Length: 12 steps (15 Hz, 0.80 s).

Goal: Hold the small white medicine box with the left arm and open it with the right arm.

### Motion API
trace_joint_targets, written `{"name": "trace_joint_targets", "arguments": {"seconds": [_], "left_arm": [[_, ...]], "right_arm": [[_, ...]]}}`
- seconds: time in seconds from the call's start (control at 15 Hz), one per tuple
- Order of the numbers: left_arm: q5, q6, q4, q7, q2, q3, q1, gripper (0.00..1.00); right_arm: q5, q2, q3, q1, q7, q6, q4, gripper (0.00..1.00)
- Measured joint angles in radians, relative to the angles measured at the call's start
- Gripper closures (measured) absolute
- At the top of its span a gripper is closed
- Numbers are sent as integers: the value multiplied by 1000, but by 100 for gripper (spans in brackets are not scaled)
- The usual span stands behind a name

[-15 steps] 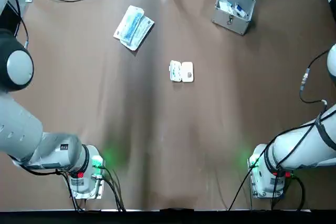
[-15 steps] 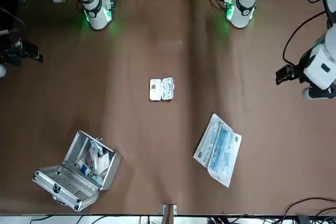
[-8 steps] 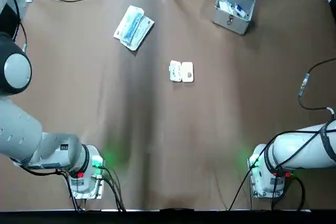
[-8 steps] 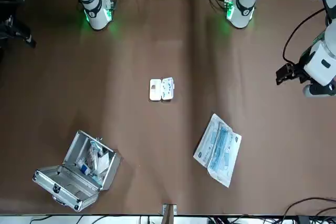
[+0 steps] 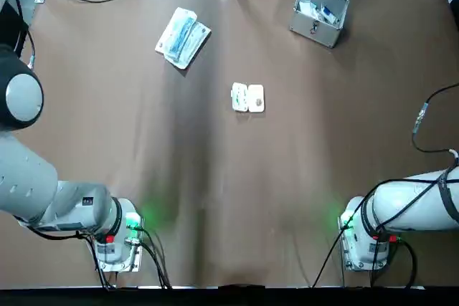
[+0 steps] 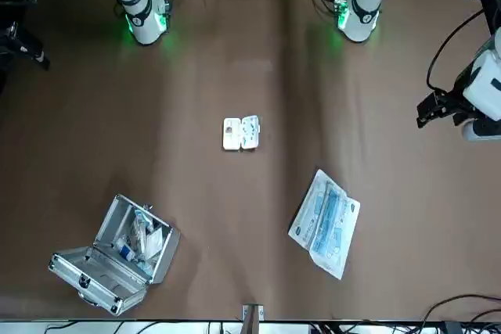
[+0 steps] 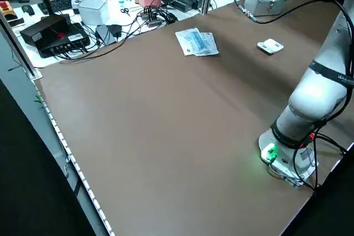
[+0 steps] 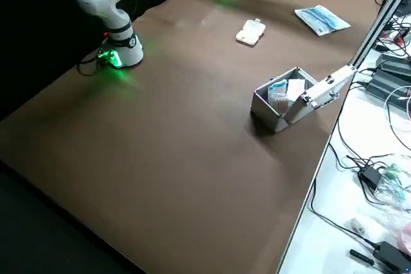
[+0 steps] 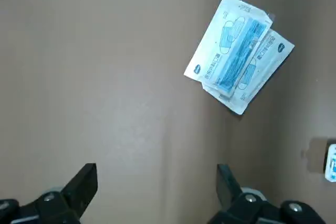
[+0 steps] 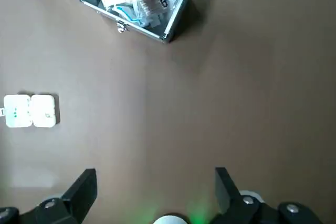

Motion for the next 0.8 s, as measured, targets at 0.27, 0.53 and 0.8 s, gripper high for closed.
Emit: {"name": "trace_joint_targets", "arguments": {"seconds": [0.27, 0.53, 0.8], "left_arm": [[0, 0, 8, -1, 0, 0, -2, 0], [-6, 0, 8, -4, 0, -1, -2, 0], [-7, 0, 8, -6, 0, 0, -2, 0]], "right_arm": [[-2, 0, 1, -1, 1, 4, -2, 1], [-72, 0, 5, -1, 1, 8, -9, 1], [-77, 0, 5, -1, 10, 15, -14, 1]]}}
